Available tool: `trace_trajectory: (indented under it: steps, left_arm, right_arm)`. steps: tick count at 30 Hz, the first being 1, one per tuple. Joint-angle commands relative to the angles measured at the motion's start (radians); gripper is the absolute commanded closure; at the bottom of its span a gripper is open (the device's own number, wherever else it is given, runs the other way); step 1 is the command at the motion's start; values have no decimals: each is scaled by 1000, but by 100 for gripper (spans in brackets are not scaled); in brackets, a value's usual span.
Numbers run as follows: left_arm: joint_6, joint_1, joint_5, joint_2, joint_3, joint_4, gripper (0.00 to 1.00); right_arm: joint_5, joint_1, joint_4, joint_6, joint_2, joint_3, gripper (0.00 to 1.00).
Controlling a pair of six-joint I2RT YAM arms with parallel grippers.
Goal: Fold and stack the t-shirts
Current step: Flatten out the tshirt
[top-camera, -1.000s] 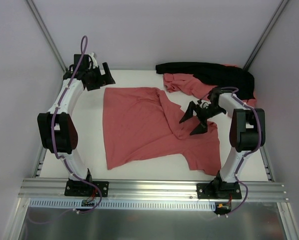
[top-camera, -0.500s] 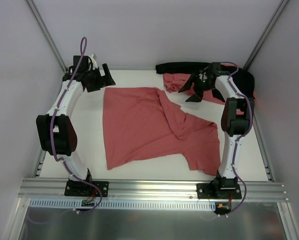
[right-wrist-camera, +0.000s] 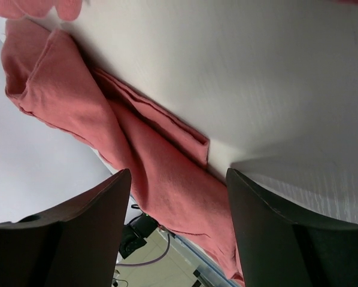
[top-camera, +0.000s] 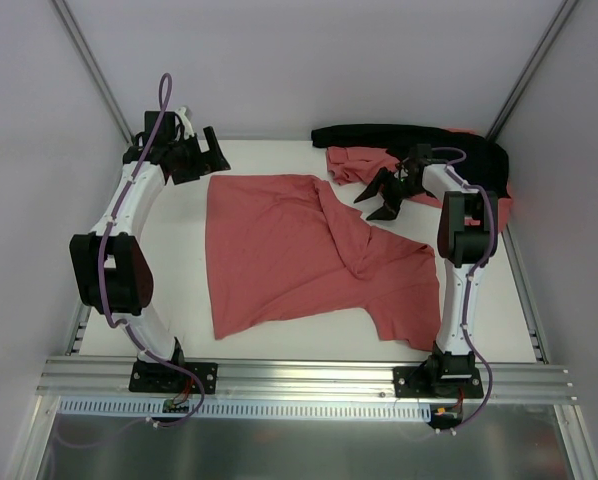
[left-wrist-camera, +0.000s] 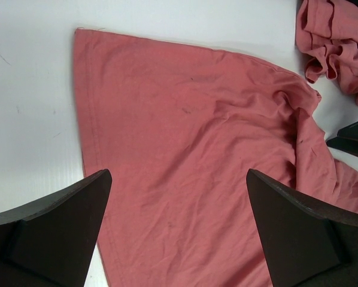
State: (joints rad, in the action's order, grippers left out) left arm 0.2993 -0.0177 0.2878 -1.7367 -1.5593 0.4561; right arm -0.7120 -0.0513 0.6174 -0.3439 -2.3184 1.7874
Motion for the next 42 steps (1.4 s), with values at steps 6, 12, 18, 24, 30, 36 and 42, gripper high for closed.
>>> trace_trajectory:
  steps: [6, 12, 18, 24, 30, 36, 42]
  left_arm:
    - [1, 5, 16, 46, 4, 18, 1]
    - [-9, 7, 7, 57, 7, 27, 1]
    - [-15, 7, -1, 69, 7, 38, 1]
    - [-26, 7, -15, 85, 7, 55, 1]
    - [-37, 7, -32, 98, 7, 75, 2]
    - [-46, 9, -41, 120, 11, 92, 1]
    - [-49, 7, -44, 137, 34, 95, 1]
  right_arm:
    - [-20, -5, -39, -23, -28, 17, 39]
    - [-12, -9, -45, -23, -39, 7, 40]
    - [-9, -18, -64, -32, -48, 1, 46]
    - [-6, -22, -80, -44, -68, 0, 56]
    - [2, -25, -119, -67, -73, -17, 71]
    - [8, -27, -165, -86, -78, -29, 99]
    - [31, -22, -176, -98, -36, 9, 100]
